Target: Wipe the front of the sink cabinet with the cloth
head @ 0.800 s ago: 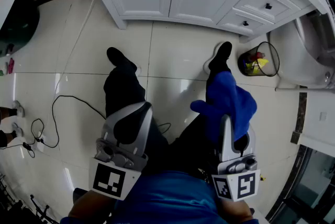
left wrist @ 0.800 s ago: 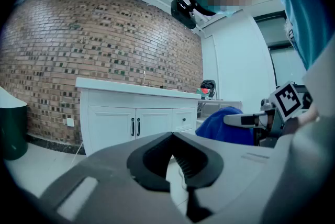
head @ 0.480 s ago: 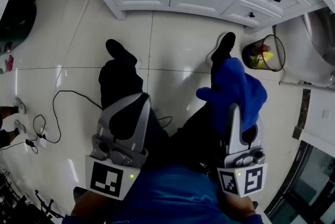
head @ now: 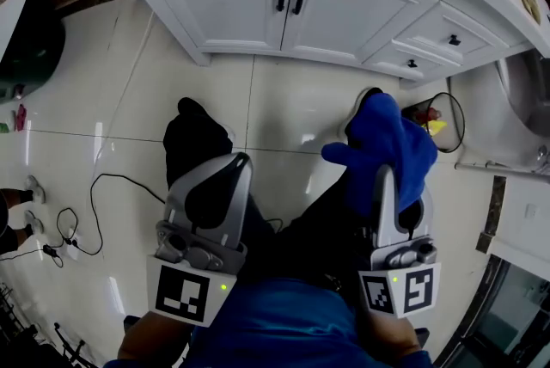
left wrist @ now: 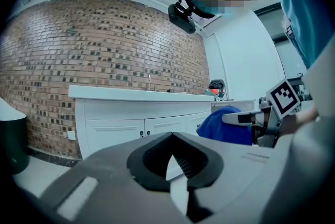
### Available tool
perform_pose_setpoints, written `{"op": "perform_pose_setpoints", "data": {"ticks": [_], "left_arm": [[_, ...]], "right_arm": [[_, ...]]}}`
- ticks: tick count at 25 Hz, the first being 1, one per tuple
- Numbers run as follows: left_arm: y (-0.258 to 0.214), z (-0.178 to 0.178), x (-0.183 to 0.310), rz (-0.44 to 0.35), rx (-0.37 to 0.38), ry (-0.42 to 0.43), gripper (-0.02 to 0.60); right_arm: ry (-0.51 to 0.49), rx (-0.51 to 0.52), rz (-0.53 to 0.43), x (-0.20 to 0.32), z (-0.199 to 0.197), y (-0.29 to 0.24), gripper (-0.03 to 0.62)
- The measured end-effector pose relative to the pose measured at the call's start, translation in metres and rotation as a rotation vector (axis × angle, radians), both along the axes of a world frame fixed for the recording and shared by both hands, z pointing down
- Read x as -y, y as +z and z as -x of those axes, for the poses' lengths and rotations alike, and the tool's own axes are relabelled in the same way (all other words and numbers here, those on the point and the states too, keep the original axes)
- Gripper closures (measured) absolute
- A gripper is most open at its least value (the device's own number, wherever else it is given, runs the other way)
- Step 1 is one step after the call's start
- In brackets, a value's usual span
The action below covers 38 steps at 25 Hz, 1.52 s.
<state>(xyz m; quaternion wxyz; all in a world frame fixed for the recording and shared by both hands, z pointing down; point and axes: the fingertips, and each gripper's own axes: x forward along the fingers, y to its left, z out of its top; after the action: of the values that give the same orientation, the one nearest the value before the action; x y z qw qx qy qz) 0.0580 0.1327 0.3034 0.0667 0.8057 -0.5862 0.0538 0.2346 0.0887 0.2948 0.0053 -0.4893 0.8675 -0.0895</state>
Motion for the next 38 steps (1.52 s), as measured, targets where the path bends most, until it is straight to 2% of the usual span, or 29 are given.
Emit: {"op": "perform_pose_setpoints", "data": {"ticks": [5,9,12,21,27,31,34,38], "left_arm": [[-0.008,0.007,0.033,-0.009,-0.025,-0.008,0.580],[-0.026,-0.008,0.061,-0.058,-0.071,0.010,0.580],[-0.038,-0.018,0.087,-0.090,-0.074,0.029,0.578],[-0.039,-0.025,0.166,-0.106,-0.048,0.007,0.580],[-0.027,-0.002,0.202,-0.086,-0.037,-0.026,0.580],[-0.017,0.021,0.215,-0.058,-0.018,-0.039,0.580],[-0.008,0.040,0.220,-0.032,0.026,-0.040,0.580],[-0.012,0.067,0.228,-0.058,0.044,-0.077,0.578]], "right_arm": [[0.010,-0.021,-0.008,0.026,0.003,-0.005,0.526],[0.006,-0.056,0.002,0.041,-0.002,0.000,0.525],[0.012,-0.075,-0.009,0.060,-0.007,-0.003,0.525],[0.047,-0.119,-0.048,0.147,-0.026,-0.018,0.525],[0.129,-0.165,-0.082,0.214,-0.042,-0.029,0.525],[0.212,-0.205,-0.056,0.258,-0.061,-0.024,0.525],[0.246,-0.248,-0.066,0.287,-0.068,-0.023,0.525],[0.269,-0.302,-0.070,0.315,-0.064,-0.017,0.523]]}}
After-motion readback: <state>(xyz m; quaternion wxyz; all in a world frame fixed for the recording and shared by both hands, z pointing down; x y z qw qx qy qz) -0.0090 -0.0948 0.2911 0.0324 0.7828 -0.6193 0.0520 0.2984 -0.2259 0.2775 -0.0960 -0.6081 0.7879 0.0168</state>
